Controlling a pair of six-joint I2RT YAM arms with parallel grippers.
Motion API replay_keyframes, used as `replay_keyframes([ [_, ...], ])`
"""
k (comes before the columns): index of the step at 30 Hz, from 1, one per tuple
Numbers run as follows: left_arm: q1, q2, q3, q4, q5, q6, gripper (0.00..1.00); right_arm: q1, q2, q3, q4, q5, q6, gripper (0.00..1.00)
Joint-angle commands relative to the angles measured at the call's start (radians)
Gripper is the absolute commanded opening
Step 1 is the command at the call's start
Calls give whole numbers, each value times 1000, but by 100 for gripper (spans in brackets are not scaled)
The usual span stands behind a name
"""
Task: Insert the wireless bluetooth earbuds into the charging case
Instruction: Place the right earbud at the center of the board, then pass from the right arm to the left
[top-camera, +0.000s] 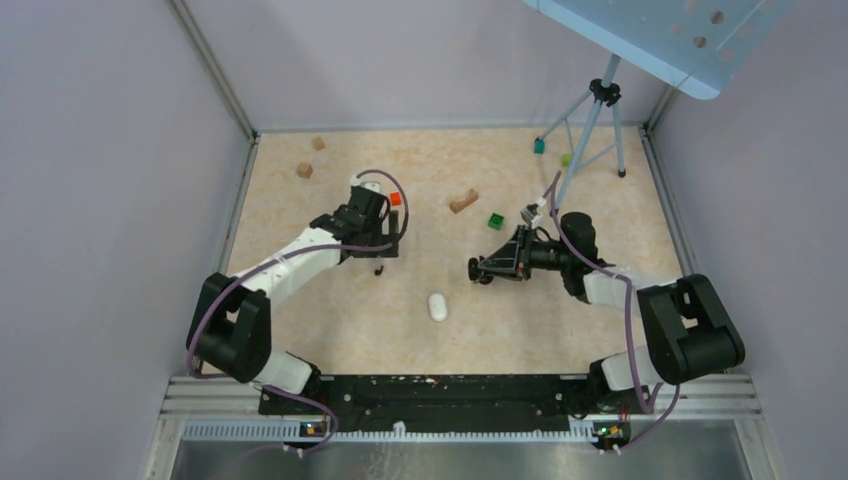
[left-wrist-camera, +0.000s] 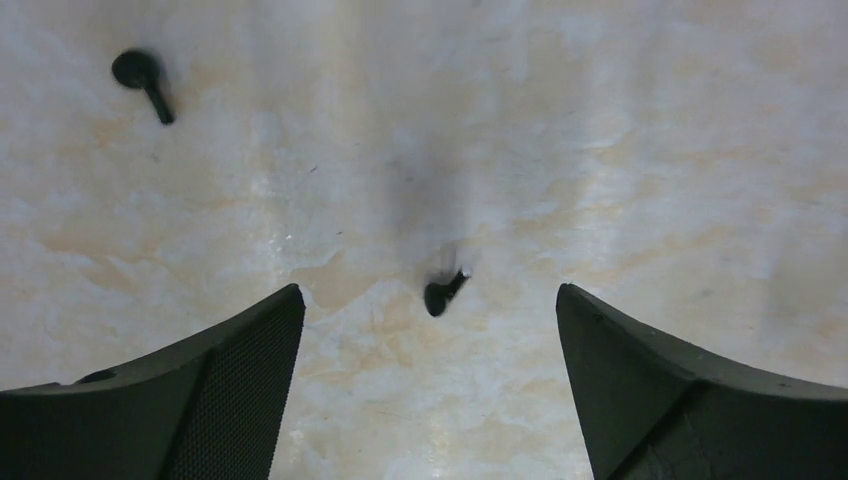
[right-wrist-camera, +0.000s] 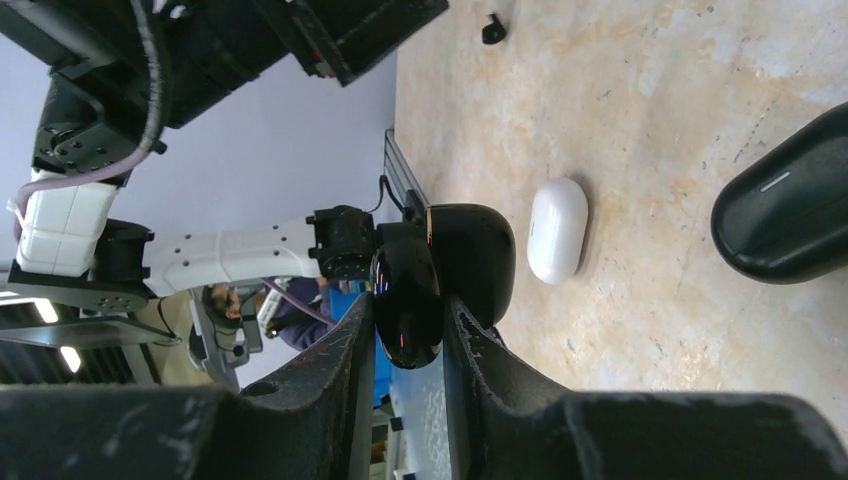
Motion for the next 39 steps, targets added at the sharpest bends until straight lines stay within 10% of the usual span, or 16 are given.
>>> replay_keyframes([
  [1, 6, -134, 84, 94, 254, 118, 99, -2, -56, 52, 55, -12, 33, 0],
  [12, 4, -194, -63, 597, 1159, -194, 99, 29, 86, 40, 859, -45, 566, 0],
  [19, 3, -232, -129, 775, 1199, -312, 99, 83, 173, 39, 1117, -1, 719, 0],
  [39, 0, -123, -153, 938, 1251, -477, 68, 125, 140, 46, 1014, 9, 645, 0],
])
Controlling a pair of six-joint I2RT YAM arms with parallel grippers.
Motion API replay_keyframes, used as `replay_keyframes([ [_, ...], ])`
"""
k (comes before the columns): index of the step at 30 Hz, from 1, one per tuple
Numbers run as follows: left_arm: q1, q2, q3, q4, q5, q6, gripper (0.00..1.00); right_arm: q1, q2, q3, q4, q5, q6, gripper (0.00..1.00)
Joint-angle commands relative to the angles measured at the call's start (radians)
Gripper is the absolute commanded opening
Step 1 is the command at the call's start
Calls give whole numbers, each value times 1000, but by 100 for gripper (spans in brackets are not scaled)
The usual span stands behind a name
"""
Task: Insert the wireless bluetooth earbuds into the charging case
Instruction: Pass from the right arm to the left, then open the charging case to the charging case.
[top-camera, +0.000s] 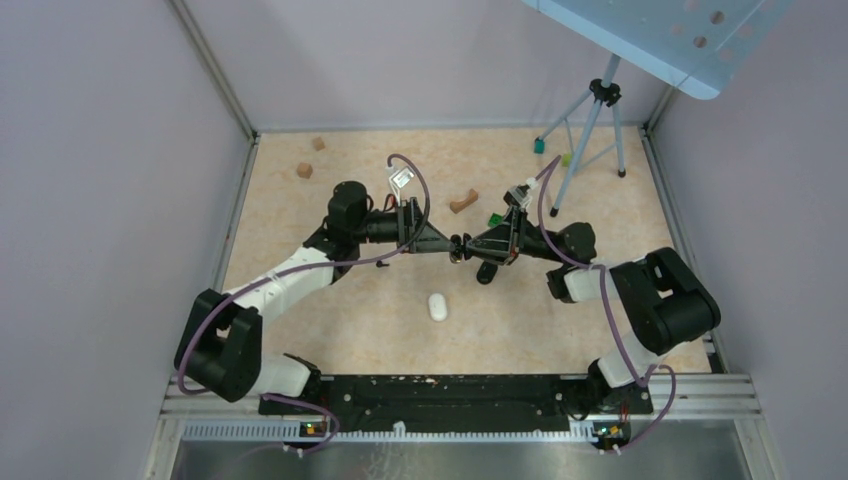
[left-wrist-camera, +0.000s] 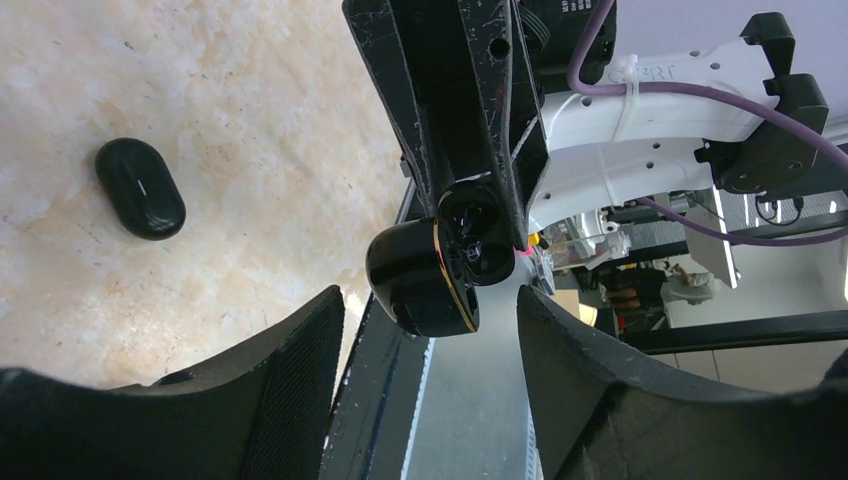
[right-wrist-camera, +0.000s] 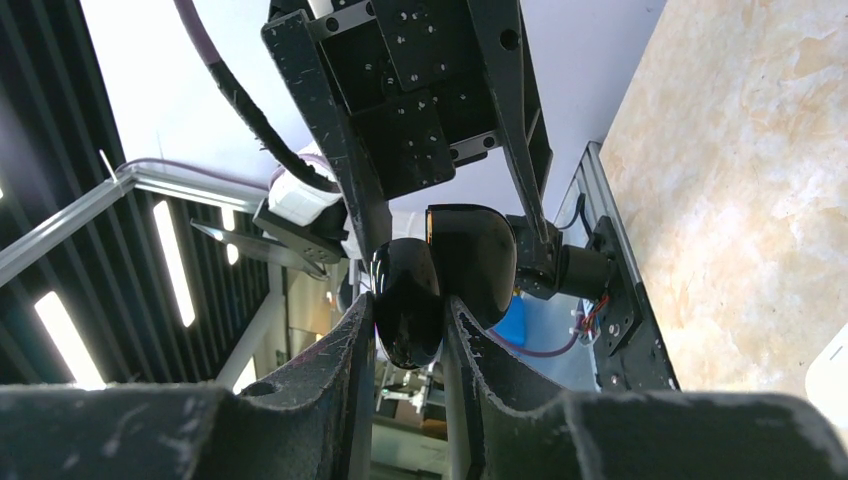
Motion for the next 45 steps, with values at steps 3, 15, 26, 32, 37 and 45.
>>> replay_keyframes([
  [3, -5, 12, -5, 90, 29, -35, 67, 13, -33, 30, 76, 8, -30, 0],
  [15, -32, 42, -6, 135, 19, -75, 48, 13, -52, 11, 41, 15, -54, 0],
  [26, -33, 29, -3, 114, -27, -76, 26, 12, -116, 2, -138, 41, -165, 57],
  [32, -34, 2, -42, 136, -80, -128, 22, 12, -130, 16, -198, 38, -212, 67],
  [37, -34, -7, -54, 136, -86, -134, 22, 12, -97, 18, -126, 33, -175, 62],
  [45, -34, -1, -41, 129, -80, -142, 22, 13, -86, 72, -188, -16, -208, 45],
])
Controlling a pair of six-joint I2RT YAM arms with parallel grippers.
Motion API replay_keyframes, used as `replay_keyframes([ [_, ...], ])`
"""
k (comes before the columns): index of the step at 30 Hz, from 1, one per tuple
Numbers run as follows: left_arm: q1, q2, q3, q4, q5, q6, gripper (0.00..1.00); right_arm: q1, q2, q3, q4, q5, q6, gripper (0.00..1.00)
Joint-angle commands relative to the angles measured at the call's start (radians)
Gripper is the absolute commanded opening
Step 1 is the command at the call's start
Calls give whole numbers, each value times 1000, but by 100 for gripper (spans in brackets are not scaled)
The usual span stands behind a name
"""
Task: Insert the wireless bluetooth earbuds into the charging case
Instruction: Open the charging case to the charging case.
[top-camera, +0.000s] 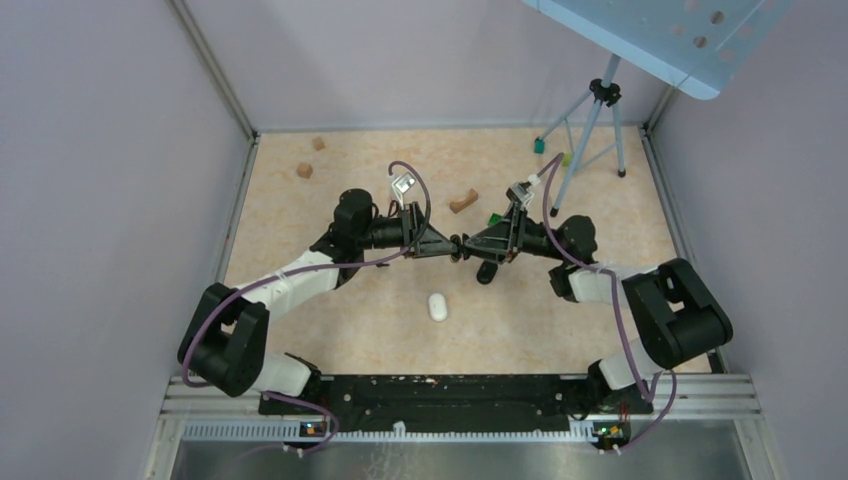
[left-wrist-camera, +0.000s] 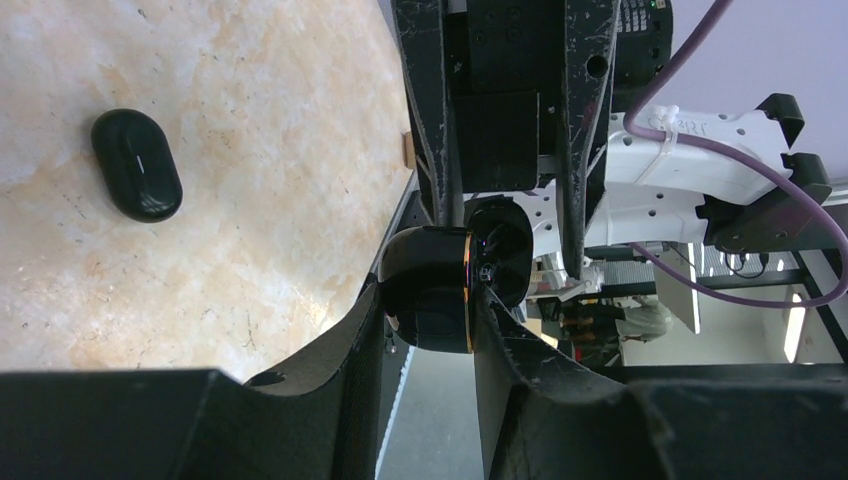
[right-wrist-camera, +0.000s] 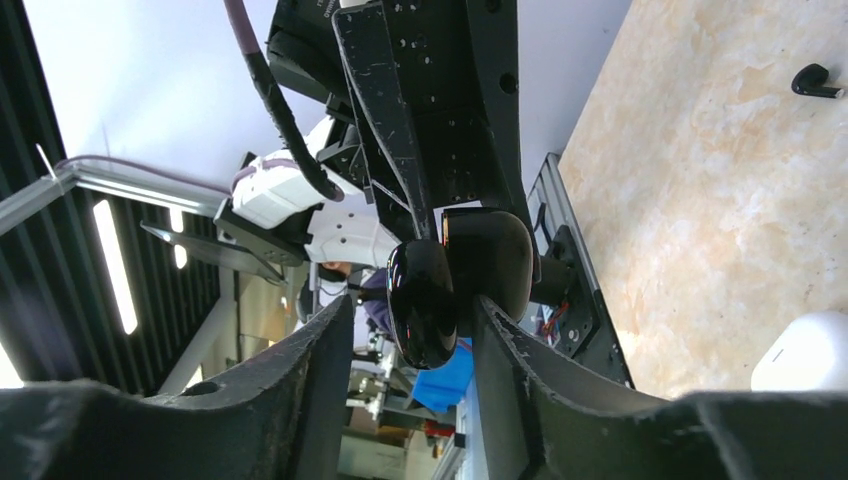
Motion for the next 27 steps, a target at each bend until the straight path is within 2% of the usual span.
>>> replay_keyframes([
  [1, -3, -32, 12, 44, -2, -7, 22, 12, 4, 71, 1, -35, -47, 43],
  [10, -4, -34, 16, 35, -2, -3, 22, 12, 14, 45, 13, -16, -42, 31],
  [11, -3, -35, 17, 29, -3, 0, 22, 12, 14, 42, 11, -18, -42, 32],
  [15, -4, -43, 29, -13, -23, 19, 22, 15, -15, 39, -50, -3, -82, 53],
  [18, -4, -54, 61, -100, -52, 71, 22, 17, -110, 59, -312, 81, -251, 59],
  [19, -5, -56, 73, -132, -62, 93, 21, 19, -162, 79, -469, 141, -339, 61],
  [21, -5, -63, 90, -179, -90, 128, 21, 38, -265, 152, -892, 288, -560, 64],
  [22, -4, -68, 93, -194, -97, 142, 21, 49, -302, 186, -1011, 353, -644, 67],
  [24, -6, -74, 100, -217, -109, 157, 21, 56, -340, 216, -1102, 402, -705, 69],
  [27, -7, -72, 108, -233, -112, 169, 21, 60, -355, 221, -1126, 404, -711, 68],
])
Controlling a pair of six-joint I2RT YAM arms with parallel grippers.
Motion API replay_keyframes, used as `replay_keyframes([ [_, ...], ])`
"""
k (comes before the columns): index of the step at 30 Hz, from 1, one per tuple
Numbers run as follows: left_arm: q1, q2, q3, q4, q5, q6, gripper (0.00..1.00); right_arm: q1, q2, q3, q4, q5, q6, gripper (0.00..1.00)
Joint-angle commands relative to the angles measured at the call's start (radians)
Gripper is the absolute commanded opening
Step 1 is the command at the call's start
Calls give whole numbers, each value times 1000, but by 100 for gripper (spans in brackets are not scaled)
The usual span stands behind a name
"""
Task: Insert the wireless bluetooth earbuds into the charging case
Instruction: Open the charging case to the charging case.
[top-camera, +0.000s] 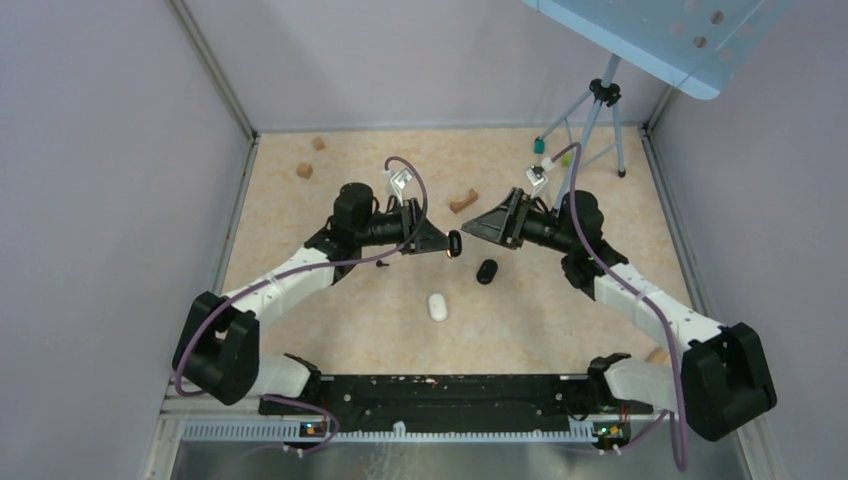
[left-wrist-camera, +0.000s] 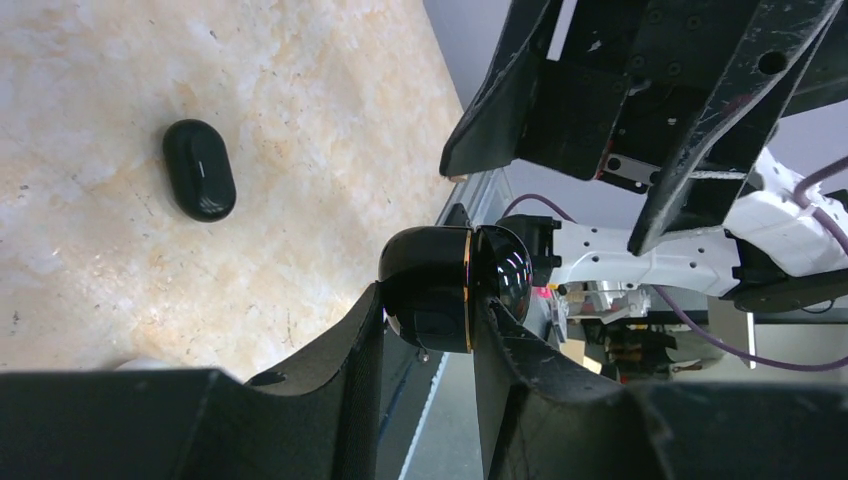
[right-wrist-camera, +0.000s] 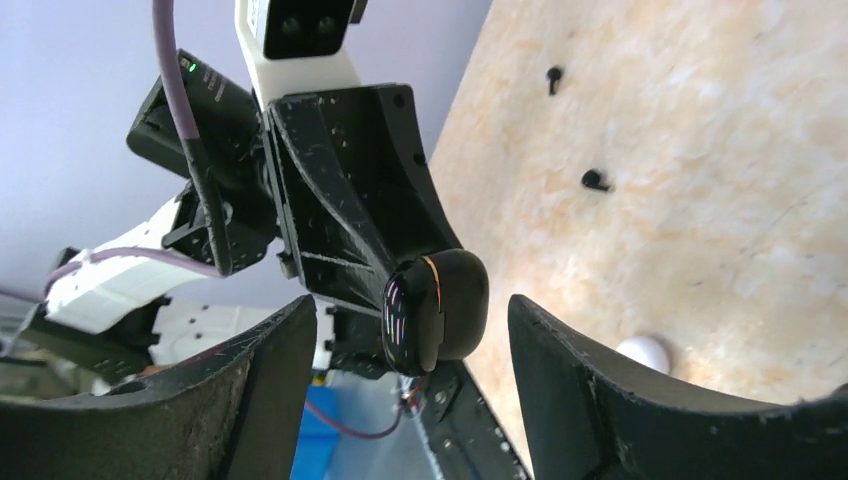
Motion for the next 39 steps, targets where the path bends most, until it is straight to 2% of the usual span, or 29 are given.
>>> replay_keyframes([
  [1, -6, -34, 44, -35, -28, 58, 21, 23, -43, 49, -256, 118, -182, 68],
  [9, -11, -16, 71, -57, -25, 72, 21, 141, -45, 161, -389, 261, -291, 67],
  [20, -16, -1, 79, -43, -14, 68, 21, 187, 11, 218, -482, 303, -335, 66],
  [27, -16, 8, 81, -34, -11, 66, 21, 184, -46, 183, -516, 410, -299, 63],
  [39, -16, 22, 85, -17, -14, 59, 20, 118, -122, 58, -325, 272, -165, 64],
])
